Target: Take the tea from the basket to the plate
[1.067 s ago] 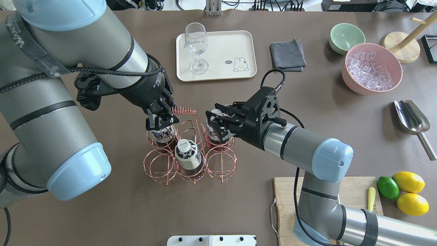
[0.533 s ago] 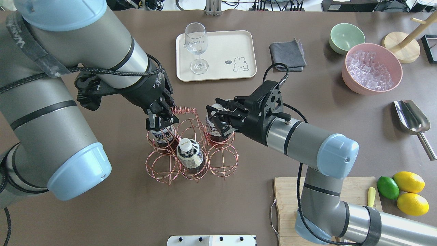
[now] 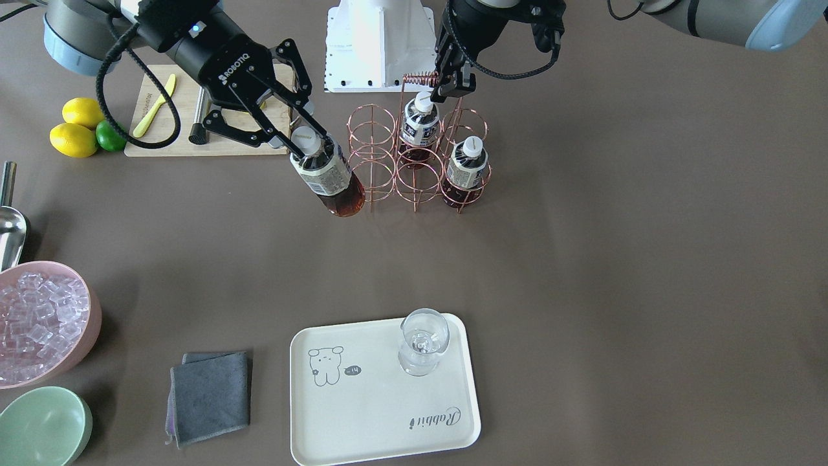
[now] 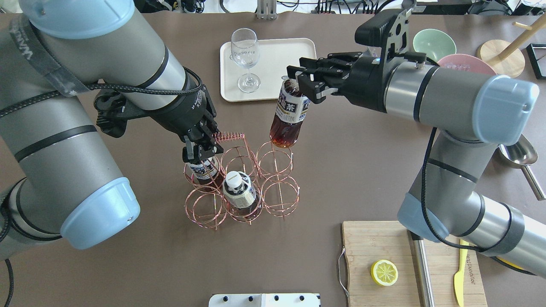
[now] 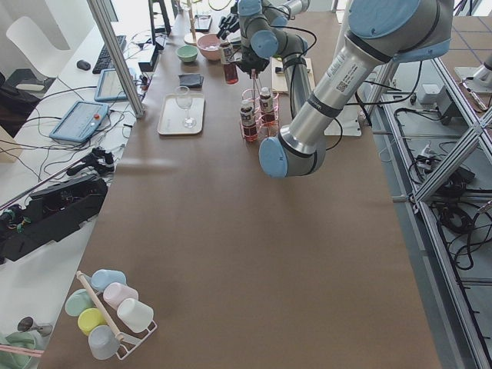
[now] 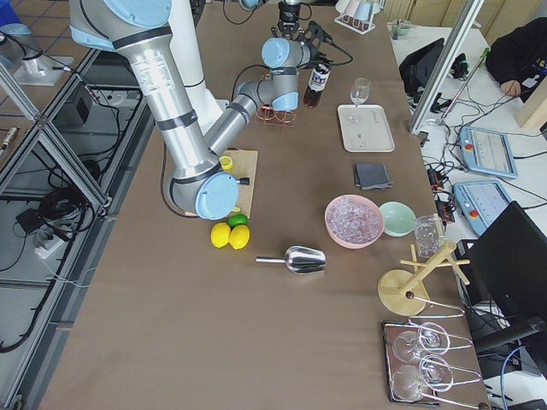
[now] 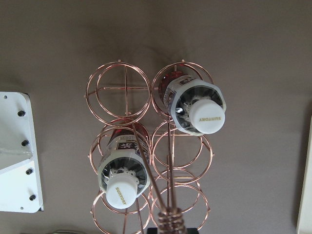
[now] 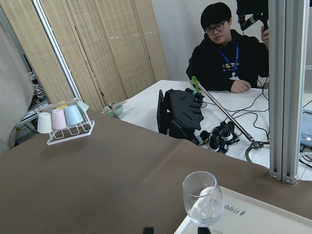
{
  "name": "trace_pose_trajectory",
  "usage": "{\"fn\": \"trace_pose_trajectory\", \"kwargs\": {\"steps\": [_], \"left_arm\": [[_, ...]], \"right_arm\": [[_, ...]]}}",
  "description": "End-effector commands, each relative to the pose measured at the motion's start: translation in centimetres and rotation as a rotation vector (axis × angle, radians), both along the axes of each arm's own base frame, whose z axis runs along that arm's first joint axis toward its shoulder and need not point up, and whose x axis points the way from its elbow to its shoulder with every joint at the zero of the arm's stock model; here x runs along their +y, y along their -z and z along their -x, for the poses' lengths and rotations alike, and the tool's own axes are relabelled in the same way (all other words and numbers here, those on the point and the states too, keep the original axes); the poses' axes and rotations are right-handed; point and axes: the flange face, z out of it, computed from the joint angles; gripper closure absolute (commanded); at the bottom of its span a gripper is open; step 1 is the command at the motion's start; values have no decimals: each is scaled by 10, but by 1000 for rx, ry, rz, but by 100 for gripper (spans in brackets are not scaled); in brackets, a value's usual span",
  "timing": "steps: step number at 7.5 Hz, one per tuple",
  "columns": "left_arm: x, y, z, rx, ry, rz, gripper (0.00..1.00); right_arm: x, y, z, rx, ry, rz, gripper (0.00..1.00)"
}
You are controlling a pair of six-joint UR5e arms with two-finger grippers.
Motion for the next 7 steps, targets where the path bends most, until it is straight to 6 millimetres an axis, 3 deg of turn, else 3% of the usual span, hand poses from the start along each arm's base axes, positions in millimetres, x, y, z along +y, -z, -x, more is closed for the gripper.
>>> {"fn": "trace_pose_trajectory", "kwargs": {"steps": [1,3,5,7], "left_arm": [[-4,-4,5,-3,3,-4,100],[-44,-14,61,-18,99,-17,100],[-95,-49,153,-50,127,-20,100],[-133,-100,219,-133,140,-69,100]], "right_arm": [[-32,-13,-22,32,-58,33,100],[-62,-38,-18,74,-100,86,100],[-122,-47,-11,88,-214,169,100],[-174,-41,4,96,-257,221,100]]}}
